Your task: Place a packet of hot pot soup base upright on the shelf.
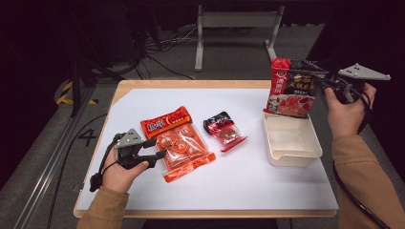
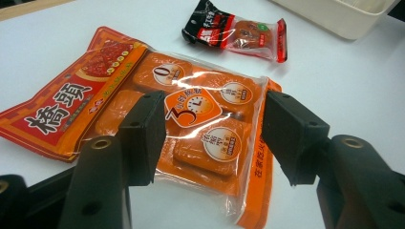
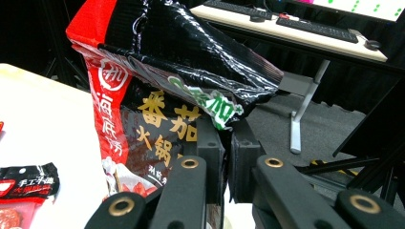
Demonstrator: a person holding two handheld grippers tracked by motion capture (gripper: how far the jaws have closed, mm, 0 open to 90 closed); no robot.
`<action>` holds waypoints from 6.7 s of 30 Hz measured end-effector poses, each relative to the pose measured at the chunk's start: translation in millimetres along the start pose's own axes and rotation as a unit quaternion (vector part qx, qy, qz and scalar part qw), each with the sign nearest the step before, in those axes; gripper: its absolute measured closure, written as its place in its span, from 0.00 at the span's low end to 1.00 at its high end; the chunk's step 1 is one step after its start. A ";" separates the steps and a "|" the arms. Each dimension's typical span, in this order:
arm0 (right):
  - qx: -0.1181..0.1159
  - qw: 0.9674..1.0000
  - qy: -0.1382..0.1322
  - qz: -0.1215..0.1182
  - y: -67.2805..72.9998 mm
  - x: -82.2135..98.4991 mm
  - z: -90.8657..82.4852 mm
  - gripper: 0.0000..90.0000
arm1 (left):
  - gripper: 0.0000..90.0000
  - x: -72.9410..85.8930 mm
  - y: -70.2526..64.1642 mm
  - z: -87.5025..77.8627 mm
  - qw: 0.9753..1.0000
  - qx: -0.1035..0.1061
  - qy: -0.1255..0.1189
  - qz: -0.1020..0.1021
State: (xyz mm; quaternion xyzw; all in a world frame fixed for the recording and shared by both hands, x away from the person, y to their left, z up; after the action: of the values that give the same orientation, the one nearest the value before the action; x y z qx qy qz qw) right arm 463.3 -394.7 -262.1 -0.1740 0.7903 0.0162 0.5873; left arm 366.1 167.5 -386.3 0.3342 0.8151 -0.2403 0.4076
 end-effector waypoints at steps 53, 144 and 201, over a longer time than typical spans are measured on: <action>-0.018 1.000 0.014 0.006 5.8 28.9 20.2 0.92 | 0.48 5.2 -0.7 1.0 1.000 -0.004 0.003 -0.002; -0.200 0.980 -0.019 0.005 88.9 36.0 -67.5 0.30 | 0.33 4.8 3.8 -15.3 0.999 0.008 -0.025 -0.017; -0.267 0.963 -0.021 -0.035 135.8 64.5 -64.7 0.27 | 0.18 4.1 109.7 40.6 0.981 -0.123 -0.048 -0.142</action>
State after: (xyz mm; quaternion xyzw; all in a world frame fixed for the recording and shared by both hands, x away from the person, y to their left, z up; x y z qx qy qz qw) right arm 347.7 -298.5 -326.6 -0.3515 0.7381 0.2093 0.5366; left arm 466.0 214.5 -425.2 0.1503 0.8571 -0.2095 0.4459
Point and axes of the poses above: each handheld gripper's, and its own axes: z roughly forward along the jaws, x roughly out of its underside, y roughly to its left, the point moved 2 cm from there along z, roughly forward along the jaws, and after that the axes turned 1 degree about x, right-handed, at the moved point
